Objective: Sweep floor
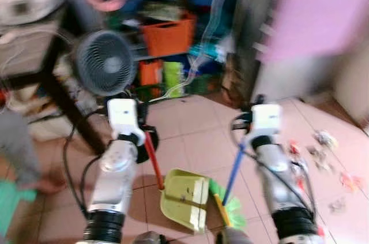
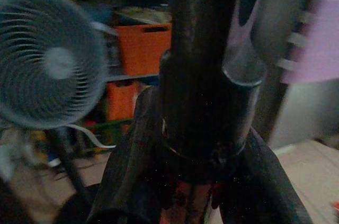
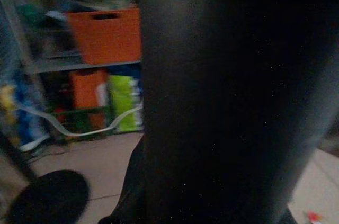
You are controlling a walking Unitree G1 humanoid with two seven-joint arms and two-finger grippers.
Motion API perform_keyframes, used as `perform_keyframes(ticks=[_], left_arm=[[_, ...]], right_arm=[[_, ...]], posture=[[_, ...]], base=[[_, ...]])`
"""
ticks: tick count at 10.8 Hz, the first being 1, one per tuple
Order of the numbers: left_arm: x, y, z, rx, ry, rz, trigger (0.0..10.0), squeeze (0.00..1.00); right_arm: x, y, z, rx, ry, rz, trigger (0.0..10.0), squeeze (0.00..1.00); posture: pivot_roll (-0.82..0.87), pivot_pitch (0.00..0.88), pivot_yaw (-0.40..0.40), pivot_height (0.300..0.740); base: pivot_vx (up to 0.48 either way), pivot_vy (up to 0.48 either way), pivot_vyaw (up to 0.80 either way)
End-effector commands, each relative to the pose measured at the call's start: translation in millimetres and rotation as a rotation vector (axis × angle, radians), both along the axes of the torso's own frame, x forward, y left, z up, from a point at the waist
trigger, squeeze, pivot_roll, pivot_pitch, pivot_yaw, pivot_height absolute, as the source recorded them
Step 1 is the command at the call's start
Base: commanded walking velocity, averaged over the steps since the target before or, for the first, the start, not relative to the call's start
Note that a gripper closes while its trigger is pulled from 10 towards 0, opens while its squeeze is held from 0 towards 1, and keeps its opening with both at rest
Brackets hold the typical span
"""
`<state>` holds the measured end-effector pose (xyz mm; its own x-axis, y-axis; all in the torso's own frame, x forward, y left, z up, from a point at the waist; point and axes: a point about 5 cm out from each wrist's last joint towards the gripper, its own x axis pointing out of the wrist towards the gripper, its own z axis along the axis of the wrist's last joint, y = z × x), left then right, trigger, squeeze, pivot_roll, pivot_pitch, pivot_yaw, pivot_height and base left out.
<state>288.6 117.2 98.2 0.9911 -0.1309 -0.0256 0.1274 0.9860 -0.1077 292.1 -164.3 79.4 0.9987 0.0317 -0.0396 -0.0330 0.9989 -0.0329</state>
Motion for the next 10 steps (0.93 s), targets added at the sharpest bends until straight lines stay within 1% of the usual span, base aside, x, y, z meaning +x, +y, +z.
perform_keyframes(ticks=[1,2,3,5,7,10], left_arm=[[0.4,-2.1,7.6,-0.023,-0.041,0.012,10.0,0.0],[0.6,-2.4,8.0,-0.006,-0.045,0.02,10.0,0.0],[2.3,-2.1,8.1,0.034,-0.046,0.04,10.0,0.0],[4.4,2.5,7.1,0.022,-0.033,0.066,10.0,0.0],[3.5,0.3,5.8,-0.037,-0.009,0.042,10.0,0.0],[0.7,-2.1,4.1,-0.04,-0.004,0.036,10.0,0.0]], right_arm=[[-1.1,3.2,-5.1,-0.007,0.028,0.001,10.0,0.0],[-0.5,4.0,-4.0,-0.009,0.023,0.004,10.0,0.0],[1.4,3.2,-1.4,-0.011,0.013,0.002,10.0,0.0],[2.7,-1.5,-1.1,-0.027,0.011,-0.009,10.0,0.0],[3.1,-1.8,-0.9,-0.025,0.013,-0.013,10.0,0.0],[0.7,-0.5,-3.3,-0.021,0.022,-0.009,10.0,0.0]], posture=[[-0.06,0.0,0.093,0.74],[-0.06,0.0,0.095,0.74],[-0.06,0.0,0.096,0.74],[-0.06,0.0,0.096,0.74],[-0.06,0.0,0.096,0.74],[-0.06,0.0,0.09,0.74]], base=[[0.0,0.0,-0.8],[0.0,0.0,-0.8],[0.0,0.0,-0.8],[0.0,0.0,-0.8],[0.0,0.0,-0.8],[0.0,0.0,-0.8]])
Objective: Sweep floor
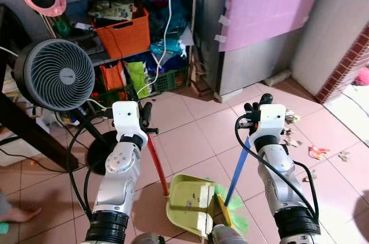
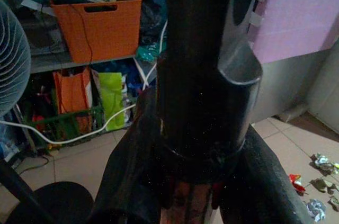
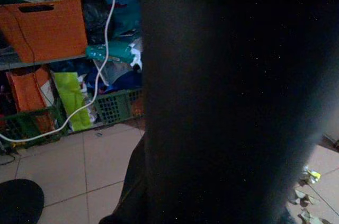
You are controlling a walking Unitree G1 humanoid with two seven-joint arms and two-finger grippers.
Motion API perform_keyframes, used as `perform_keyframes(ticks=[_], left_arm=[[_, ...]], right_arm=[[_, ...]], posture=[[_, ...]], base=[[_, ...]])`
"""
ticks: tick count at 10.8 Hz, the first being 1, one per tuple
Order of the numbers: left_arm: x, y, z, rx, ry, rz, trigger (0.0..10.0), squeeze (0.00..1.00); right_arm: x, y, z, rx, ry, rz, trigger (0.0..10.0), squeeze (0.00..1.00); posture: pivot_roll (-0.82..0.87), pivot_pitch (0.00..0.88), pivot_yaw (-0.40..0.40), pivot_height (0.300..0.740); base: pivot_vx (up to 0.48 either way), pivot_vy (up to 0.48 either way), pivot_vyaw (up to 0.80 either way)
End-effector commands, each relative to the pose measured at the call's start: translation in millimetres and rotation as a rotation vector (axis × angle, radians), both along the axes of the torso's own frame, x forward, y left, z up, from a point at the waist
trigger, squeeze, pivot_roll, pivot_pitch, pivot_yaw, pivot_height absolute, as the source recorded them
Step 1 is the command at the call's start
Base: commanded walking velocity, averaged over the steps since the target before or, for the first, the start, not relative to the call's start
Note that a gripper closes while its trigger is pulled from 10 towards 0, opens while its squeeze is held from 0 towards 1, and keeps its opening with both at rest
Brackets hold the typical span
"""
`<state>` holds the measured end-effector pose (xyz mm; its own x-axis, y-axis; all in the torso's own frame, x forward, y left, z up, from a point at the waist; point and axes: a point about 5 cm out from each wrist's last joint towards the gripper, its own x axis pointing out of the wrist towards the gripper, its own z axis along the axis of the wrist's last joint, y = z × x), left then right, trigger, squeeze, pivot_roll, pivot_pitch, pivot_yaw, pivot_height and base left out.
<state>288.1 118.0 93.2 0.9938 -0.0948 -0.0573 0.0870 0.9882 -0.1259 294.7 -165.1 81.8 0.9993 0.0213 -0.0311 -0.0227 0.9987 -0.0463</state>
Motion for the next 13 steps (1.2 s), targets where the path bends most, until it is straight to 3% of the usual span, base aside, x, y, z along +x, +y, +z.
perform_keyframes(ticks=[1,3,7,13], left_arm=[[1.8,-4.0,9.1,-0.027,-0.035,-0.014,10.0,0.0],[2.9,-4.0,10.3,-0.019,-0.038,-0.02,10.0,0.0],[3.4,-6.2,11.2,-0.029,-0.038,-0.033,10.0,0.0],[7.4,-9.0,14.6,-0.075,-0.042,-0.065,10.0,0.0]], right_arm=[[-1.9,0.5,-3.9,-0.007,0.017,0.009,10.0,0.0],[-2.1,-0.3,-3.9,-0.002,0.019,0.005,10.0,0.0],[-5.1,-0.2,-8.1,0.003,0.036,-0.008,10.0,0.0],[-4.0,-5.8,-2.3,0.006,0.016,-0.04,10.0,0.0]], posture=[[-0.06,0.0,0.09,0.74],[-0.06,0.0,0.09,0.74],[-0.06,0.0,0.1,0.74],[-0.06,0.0,0.098,0.74]], base=[[0.0,0.48,0.0],[0.0,0.48,0.0],[0.0,0.48,-0.8],[0.0,0.0,-0.8]])
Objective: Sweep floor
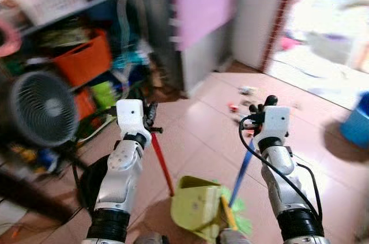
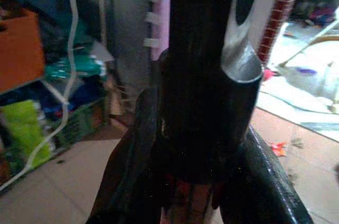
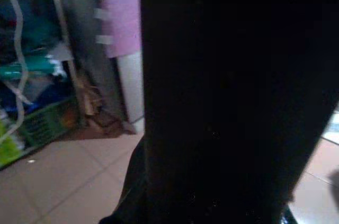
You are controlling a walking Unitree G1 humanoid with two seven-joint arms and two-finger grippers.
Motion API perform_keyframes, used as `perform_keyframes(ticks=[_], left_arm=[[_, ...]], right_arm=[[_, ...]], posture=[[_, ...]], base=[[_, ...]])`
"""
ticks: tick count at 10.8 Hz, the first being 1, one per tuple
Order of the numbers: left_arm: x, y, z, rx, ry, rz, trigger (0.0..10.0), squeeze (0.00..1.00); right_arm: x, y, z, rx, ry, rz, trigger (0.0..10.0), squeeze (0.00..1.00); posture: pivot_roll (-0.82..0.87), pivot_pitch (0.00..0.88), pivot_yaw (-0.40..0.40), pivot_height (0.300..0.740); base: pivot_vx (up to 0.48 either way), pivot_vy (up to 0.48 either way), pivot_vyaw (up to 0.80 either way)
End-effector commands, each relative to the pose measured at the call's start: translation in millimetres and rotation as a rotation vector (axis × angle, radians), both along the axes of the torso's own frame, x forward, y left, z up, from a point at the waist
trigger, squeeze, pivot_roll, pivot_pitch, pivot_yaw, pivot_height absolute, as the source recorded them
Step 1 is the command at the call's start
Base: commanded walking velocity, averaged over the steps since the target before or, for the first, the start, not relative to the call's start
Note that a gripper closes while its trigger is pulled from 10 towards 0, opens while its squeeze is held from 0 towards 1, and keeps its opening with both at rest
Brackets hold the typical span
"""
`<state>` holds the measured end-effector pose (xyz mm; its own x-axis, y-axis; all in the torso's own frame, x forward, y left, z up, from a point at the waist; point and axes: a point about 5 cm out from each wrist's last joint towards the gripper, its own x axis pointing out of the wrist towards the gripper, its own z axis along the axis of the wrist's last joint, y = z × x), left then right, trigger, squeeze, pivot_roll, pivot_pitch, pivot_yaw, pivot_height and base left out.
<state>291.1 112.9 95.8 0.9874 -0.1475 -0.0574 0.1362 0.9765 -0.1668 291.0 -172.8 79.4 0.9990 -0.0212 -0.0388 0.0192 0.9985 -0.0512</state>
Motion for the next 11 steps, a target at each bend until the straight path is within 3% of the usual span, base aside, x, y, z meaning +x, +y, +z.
perform_keyframes(ticks=[1,6,7,11], left_arm=[[6.3,4.1,9.7,-0.004,-0.052,0.032,10.0,0.0],[14.3,2.7,17.6,-0.007,-0.091,0.014,10.0,0.0],[14.5,1.8,18.8,-0.024,-0.096,0.002,10.0,0.0],[11.7,-0.5,17.6,-0.034,-0.097,-0.008,10.0,0.0]], right_arm=[[-3.7,2.1,-4.2,0.015,0.019,-0.006,10.0,0.0],[-0.8,1.0,1.3,0.013,0.002,-0.003,10.0,0.0],[-0.6,0.5,1.3,0.005,0.006,-0.001,10.0,0.0],[-3.8,1.8,-2.6,0.012,0.023,0.005,10.0,0.0]], posture=[[-0.07,0.0,0.107,0.74],[-0.08,0.0,0.107,0.74],[-0.08,0.0,0.105,0.74],[-0.08,0.0,0.1,0.74]], base=[[0.0,0.0,-0.8],[0.0,0.0,-0.8],[0.0,0.0,0.0],[0.288,0.0,-0.8]])
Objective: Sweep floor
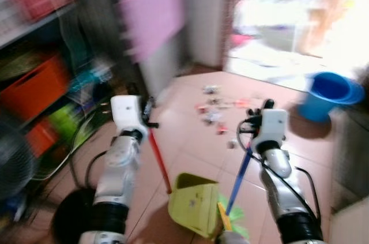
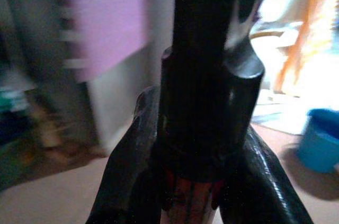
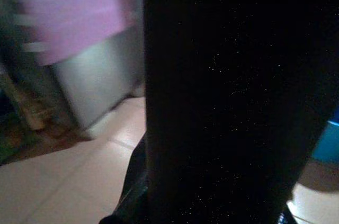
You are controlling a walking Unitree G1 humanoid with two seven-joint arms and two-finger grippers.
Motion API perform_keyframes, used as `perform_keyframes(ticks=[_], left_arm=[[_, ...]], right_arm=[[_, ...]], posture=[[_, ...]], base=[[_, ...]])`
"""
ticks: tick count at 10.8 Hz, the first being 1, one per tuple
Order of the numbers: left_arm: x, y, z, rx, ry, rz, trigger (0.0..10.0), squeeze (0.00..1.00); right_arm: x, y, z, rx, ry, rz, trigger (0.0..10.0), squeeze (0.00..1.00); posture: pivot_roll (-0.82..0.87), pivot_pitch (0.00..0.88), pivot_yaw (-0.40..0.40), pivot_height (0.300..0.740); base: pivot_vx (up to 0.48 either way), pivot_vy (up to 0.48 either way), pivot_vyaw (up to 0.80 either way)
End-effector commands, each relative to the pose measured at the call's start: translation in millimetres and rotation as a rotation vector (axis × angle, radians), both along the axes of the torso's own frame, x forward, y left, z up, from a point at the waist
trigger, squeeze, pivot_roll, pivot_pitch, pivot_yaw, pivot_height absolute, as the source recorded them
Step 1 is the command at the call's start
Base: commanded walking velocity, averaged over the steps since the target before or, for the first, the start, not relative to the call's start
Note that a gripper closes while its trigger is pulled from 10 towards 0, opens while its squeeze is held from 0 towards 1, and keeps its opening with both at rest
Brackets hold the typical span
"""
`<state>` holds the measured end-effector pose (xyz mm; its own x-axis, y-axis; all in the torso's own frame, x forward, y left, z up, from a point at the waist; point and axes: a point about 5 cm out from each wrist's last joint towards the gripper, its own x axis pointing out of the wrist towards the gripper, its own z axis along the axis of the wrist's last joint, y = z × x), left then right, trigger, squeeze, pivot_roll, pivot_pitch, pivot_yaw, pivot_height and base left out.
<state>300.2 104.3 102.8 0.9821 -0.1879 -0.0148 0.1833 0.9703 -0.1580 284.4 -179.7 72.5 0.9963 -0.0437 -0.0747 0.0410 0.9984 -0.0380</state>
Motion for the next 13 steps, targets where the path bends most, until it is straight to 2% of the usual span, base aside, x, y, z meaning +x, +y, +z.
perform_keyframes(ticks=[1,3,5,8,13], left_arm=[[2.2,7.8,10.3,-0.039,-0.052,0.031,10.0,0.0],[1.7,9.0,9.7,-0.038,-0.05,0.034,10.0,0.0],[1.2,8.1,9.2,-0.045,-0.048,0.032,10.0,0.0],[1.2,6.4,5.6,-0.054,-0.018,0.024,10.0,0.0],[1.6,2.3,3.1,-0.052,0.008,0.002,10.0,0.0]], right_arm=[[2.4,8.2,3.7,-0.002,-0.009,0.028,10.0,0.0],[2.5,7.6,3.4,-0.005,-0.006,0.03,10.0,0.0],[3.4,6.7,3.0,-0.008,-0.003,0.034,10.0,0.0],[3.9,8.5,1.8,-0.007,0.001,0.038,10.0,0.0],[3.1,8.9,-0.5,-0.007,0.007,0.034,10.0,0.0]], posture=[[-0.07,0.0,0.097,0.74],[-0.07,0.0,0.093,0.74],[-0.07,0.0,0.089,0.74],[-0.07,0.0,0.089,0.74],[-0.07,0.0,0.098,0.74]], base=[[0.322,0.0,-0.8],[0.319,0.0,-0.8],[0.264,0.0,-0.21],[0.089,0.42,-0.35],[0.0,0.461,0.0]])
